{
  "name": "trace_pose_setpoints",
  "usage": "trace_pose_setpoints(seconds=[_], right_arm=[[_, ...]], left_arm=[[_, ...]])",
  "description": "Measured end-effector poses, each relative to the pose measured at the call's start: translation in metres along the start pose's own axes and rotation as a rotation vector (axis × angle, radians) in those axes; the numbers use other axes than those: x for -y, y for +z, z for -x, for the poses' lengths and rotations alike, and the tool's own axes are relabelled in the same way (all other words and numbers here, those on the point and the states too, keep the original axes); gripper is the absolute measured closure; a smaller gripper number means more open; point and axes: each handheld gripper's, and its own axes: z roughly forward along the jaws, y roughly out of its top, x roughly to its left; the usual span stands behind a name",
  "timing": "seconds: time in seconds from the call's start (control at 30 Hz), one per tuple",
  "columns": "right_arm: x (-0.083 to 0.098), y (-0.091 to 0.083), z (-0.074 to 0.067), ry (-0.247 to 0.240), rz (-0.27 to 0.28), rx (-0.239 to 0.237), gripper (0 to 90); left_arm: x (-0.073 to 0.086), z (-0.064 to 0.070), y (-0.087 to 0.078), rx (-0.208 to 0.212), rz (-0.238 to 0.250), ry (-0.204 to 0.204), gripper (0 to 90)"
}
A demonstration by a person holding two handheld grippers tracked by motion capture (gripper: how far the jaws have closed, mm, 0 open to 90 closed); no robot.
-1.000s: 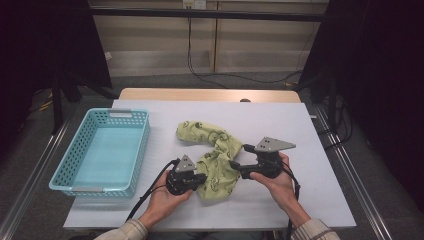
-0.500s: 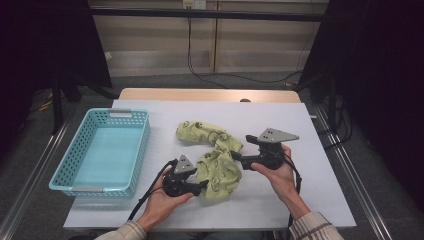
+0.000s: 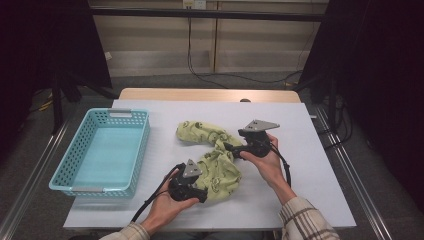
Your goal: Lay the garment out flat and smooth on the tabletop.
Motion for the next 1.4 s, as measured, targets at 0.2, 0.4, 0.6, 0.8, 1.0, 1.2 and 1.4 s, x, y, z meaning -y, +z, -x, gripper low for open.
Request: trace_pose_setpoints(seconds=[0.2,0.4,0.6,0.8,1.0,1.2,1.4], right_arm=[[-0.007,0.025,0.007,-0.001,-0.026,0.010,27.5],[-0.012,0.053,0.013,0.004,-0.070,0.007,30.0],[-0.010,0.074,0.014,0.000,-0.110,-0.009,40.4],[-0.006,0.070,0.016,0.000,-0.129,-0.004,72.7],[0.000,0.055,0.021,-0.005,-0.117,0.030,75.8],[0.008,0.036,0.027,0.014,-0.108,0.052,75.9],[0.024,0.013,0.028,0.035,-0.109,0.037,75.6]], left_arm=[[0.001,0.000,-0.003,0.005,0.000,-0.020,60.5],[-0.001,-0.001,-0.002,0.037,0.002,-0.015,70.9],[0.000,-0.001,-0.002,0.039,0.006,-0.050,71.6],[-0.002,-0.008,-0.009,0.030,-0.008,-0.056,73.0],[-0.003,-0.018,-0.018,-0.001,0.002,-0.051,73.4],[-0.004,-0.025,-0.022,-0.025,0.005,-0.062,73.6],[-0.004,-0.031,-0.022,-0.037,0.021,-0.103,73.8]])
